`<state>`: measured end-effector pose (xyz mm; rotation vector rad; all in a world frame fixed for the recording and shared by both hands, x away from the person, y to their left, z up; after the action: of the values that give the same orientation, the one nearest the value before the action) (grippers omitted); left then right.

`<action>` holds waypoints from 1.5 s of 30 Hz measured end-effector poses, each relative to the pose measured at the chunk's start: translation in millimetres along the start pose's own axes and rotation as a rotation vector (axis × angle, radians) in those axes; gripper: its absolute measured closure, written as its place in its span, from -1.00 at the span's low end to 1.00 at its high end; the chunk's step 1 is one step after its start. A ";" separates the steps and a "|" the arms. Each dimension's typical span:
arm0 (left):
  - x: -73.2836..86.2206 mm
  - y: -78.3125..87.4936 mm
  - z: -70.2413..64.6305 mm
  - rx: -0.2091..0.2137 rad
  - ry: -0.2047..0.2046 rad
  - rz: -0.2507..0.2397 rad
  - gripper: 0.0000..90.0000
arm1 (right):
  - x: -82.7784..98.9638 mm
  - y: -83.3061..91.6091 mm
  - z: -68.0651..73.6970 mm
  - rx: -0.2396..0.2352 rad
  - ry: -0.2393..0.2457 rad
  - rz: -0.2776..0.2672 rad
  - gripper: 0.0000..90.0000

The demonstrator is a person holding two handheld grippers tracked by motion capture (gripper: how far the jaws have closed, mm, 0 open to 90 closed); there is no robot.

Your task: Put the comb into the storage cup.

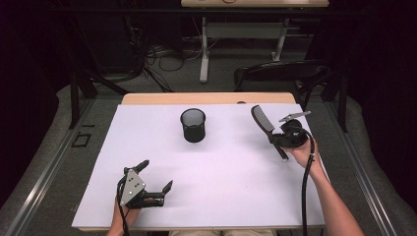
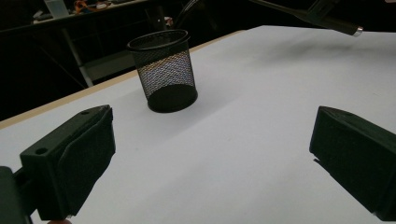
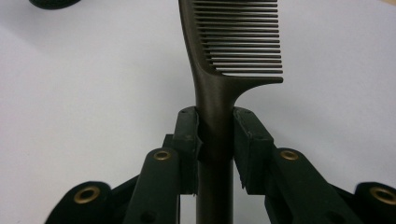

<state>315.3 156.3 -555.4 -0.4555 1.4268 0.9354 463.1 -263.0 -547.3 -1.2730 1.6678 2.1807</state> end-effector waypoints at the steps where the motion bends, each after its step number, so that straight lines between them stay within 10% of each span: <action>1: 0.1 0.0 0.0 0.000 0.001 0.000 -1.00 | -0.1 -0.1 1.4 -0.004 0.000 0.000 0.62; 45: -0.3 -1.1 -1.6 0.002 -0.003 0.003 -1.00 | -24.1 -3.1 48.0 -0.059 0.091 -0.174 0.62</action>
<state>315.1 154.4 -555.6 -0.4502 1.4258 0.9366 454.2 -212.3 -531.6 -1.4927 1.4695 2.1142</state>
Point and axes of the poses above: each handheld gripper's, and its own axes: y roughly backward along the jaws, x roughly out of its underside, z roughly to its left, the point moved 7 cm from there along -y, roughly forward along the jaws
